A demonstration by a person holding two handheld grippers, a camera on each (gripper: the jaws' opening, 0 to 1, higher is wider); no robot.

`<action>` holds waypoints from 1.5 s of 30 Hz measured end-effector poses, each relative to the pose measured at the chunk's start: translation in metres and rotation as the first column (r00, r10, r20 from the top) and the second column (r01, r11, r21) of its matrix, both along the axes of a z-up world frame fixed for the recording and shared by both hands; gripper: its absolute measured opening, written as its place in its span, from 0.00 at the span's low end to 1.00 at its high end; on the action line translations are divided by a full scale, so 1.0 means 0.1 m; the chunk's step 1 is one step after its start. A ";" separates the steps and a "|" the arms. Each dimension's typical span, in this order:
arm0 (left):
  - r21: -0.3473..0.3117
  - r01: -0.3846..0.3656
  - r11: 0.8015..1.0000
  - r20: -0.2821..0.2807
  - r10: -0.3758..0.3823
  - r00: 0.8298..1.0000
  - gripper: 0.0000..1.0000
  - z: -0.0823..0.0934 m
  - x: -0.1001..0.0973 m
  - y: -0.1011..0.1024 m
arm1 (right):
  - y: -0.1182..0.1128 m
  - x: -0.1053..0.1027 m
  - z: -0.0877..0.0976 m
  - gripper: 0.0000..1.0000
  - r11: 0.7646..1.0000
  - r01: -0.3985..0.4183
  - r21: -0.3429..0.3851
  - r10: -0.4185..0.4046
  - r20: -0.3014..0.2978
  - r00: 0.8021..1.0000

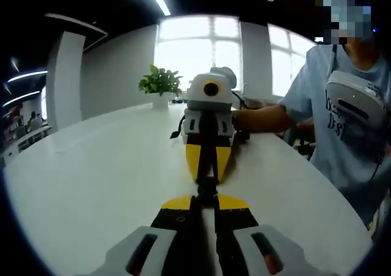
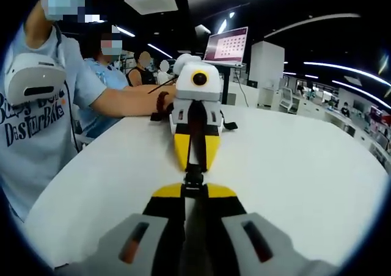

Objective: Snap the two parts of the plastic buckle together until the buckle closes and remains connected.

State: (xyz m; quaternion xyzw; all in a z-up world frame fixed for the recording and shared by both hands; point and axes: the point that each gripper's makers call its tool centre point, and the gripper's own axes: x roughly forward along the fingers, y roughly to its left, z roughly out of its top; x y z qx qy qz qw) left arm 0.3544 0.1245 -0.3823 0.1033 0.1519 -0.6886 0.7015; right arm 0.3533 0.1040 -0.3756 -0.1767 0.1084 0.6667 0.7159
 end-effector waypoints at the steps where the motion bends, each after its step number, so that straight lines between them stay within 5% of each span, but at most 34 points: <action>1: 0.000 -0.001 1.000 0.001 0.001 1.000 0.09 0.00 0.00 0.00 | 0.00 0.00 0.00 0.10 1.000 0.003 -0.002 -0.003 -0.001 1.000; 27: 0.000 -0.045 0.999 0.004 0.045 0.999 0.09 -0.02 0.07 -0.02 | 0.04 0.08 0.00 0.10 0.996 0.091 -0.026 -0.090 0.021 0.996; 45: -0.006 -0.034 0.999 0.003 0.034 0.999 0.10 0.03 0.13 0.00 | 0.09 0.09 -0.03 0.11 0.998 0.067 -0.006 -0.067 0.026 0.997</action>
